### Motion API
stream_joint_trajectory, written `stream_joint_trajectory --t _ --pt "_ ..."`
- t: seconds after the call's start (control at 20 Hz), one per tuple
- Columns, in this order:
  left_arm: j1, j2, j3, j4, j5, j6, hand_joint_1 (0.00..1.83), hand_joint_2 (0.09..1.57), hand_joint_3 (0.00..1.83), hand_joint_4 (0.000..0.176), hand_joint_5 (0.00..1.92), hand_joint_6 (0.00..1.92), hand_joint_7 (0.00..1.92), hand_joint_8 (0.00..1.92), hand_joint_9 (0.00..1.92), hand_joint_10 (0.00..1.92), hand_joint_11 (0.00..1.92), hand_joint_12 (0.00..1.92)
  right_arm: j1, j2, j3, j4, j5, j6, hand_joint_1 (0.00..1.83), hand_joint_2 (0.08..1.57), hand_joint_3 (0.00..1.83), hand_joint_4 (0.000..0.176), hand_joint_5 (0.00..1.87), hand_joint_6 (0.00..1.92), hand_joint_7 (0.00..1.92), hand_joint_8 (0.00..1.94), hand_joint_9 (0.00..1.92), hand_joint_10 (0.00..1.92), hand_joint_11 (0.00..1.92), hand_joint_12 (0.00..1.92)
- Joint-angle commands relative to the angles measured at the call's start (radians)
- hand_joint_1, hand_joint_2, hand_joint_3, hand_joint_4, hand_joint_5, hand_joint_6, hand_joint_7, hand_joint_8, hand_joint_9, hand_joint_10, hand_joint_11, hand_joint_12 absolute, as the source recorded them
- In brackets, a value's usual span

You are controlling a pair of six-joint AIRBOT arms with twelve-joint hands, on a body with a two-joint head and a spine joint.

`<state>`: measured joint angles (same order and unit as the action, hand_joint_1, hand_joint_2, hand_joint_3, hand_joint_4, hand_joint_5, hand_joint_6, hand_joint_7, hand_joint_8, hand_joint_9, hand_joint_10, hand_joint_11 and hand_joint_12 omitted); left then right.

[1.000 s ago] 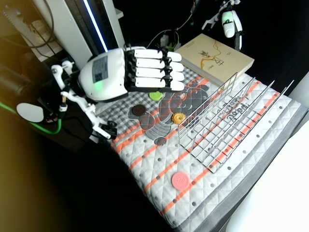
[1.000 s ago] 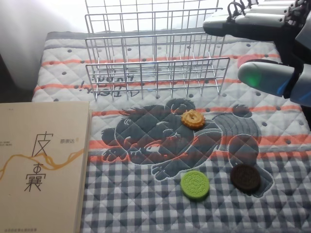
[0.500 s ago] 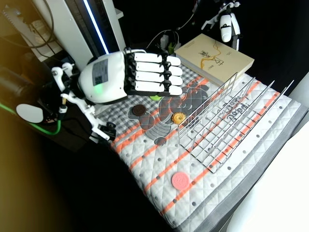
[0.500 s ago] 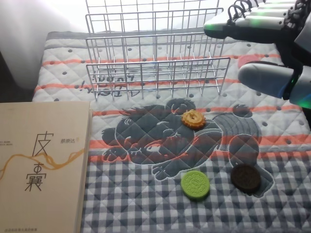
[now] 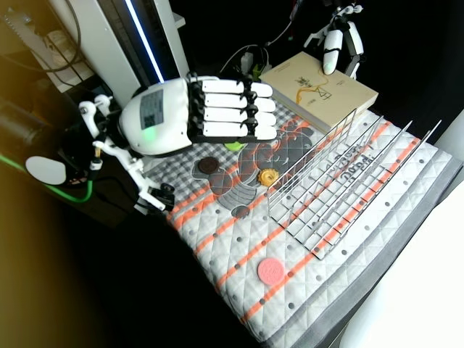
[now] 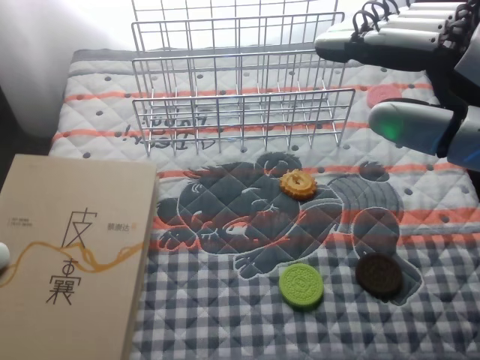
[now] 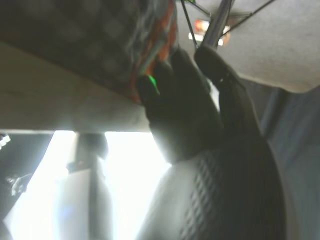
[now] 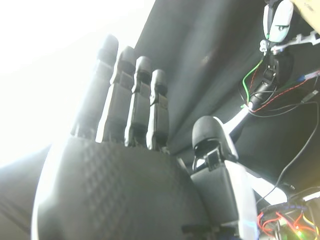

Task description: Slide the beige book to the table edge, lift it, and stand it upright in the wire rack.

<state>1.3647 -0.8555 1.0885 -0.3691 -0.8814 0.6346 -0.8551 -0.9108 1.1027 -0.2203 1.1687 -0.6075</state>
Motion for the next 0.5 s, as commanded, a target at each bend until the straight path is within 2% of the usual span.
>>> stream_joint_trajectory --t 0.0,0.05,0.1,0.15,0.2,0.25,0.3,0.35,0.4,0.45 --pt "-0.002 -0.001 0.009 -0.033 -0.104 0.003 1.23 1.16 0.0 0.0 1.07 0.74 0.76 1.41 0.9 0.11 0.24 1.61 0.006 -0.004 0.002 0.038 0.117 -0.002 0.0 1.42 0.0 0.0 0.46 0.01 0.5 0.0 0.51 0.0 0.53 0.0" --pt "-0.001 -0.003 0.009 -0.049 -0.119 0.003 1.23 1.19 0.0 0.0 1.01 0.74 0.72 1.54 0.69 1.06 0.39 1.86 0.004 -0.004 0.002 0.039 0.117 -0.002 0.0 1.42 0.0 0.0 0.46 0.01 0.51 0.01 0.52 0.0 0.52 0.0" --pt "-0.001 -0.005 0.009 -0.062 -0.131 0.003 1.24 1.17 0.0 0.0 1.03 0.69 0.76 1.5 0.6 1.27 0.35 1.91 0.001 -0.003 0.001 0.041 0.117 -0.002 0.0 1.43 0.0 0.0 0.47 0.01 0.52 0.01 0.52 0.01 0.53 0.0" --pt "0.0 -0.006 0.009 -0.078 -0.147 0.003 1.24 1.14 0.0 0.0 1.05 0.68 0.84 1.38 0.65 1.19 0.32 1.82 -0.002 -0.002 0.0 0.043 0.118 -0.002 0.0 1.42 0.0 0.0 0.47 0.01 0.53 0.01 0.53 0.01 0.52 0.0" --pt "0.004 -0.007 0.009 -0.101 -0.171 0.003 1.18 1.12 0.0 0.0 1.01 0.88 0.88 1.52 0.81 1.77 0.74 1.9 -0.005 0.0 -0.001 0.046 0.118 -0.002 0.0 1.41 0.0 0.0 0.48 0.01 0.54 0.01 0.53 0.01 0.51 0.0" --pt "0.006 -0.006 0.009 -0.121 -0.196 0.003 1.23 1.17 0.0 0.0 0.92 0.82 0.83 1.51 0.71 1.65 0.58 1.9 -0.007 0.001 -0.001 0.047 0.118 -0.002 0.0 1.41 0.0 0.0 0.48 0.01 0.54 0.01 0.53 0.01 0.5 0.0" --pt "0.008 -0.006 0.008 -0.138 -0.218 0.003 1.34 1.16 0.0 0.0 0.88 0.97 0.89 1.24 0.78 1.43 0.57 1.46 -0.008 0.002 -0.002 0.049 0.118 -0.002 0.0 1.4 0.0 0.0 0.47 0.01 0.53 0.01 0.52 0.0 0.51 0.0" --pt "0.01 -0.006 0.006 -0.164 -0.253 0.003 1.46 1.13 0.0 0.0 0.89 1.03 0.93 1.06 0.89 1.17 0.65 1.56 -0.01 0.002 -0.002 0.051 0.118 -0.002 0.0 1.4 0.0 0.0 0.48 0.01 0.53 0.01 0.53 0.01 0.53 0.01" --pt "0.01 -0.006 0.002 -0.189 -0.293 0.003 1.49 1.11 0.0 0.0 0.88 1.05 0.96 0.95 0.95 1.05 0.76 1.55 -0.011 0.002 -0.002 0.054 0.118 -0.002 0.0 1.4 0.0 0.0 0.48 0.0 0.53 0.0 0.53 0.0 0.53 0.01" --pt "0.01 -0.006 -0.001 -0.207 -0.335 0.003 1.5 1.07 0.0 0.0 0.96 0.83 1.09 0.68 1.06 0.94 0.87 1.49 -0.011 0.002 -0.002 0.056 0.118 -0.002 0.0 1.39 0.0 0.0 0.47 0.0 0.53 0.0 0.51 0.0 0.5 0.0"
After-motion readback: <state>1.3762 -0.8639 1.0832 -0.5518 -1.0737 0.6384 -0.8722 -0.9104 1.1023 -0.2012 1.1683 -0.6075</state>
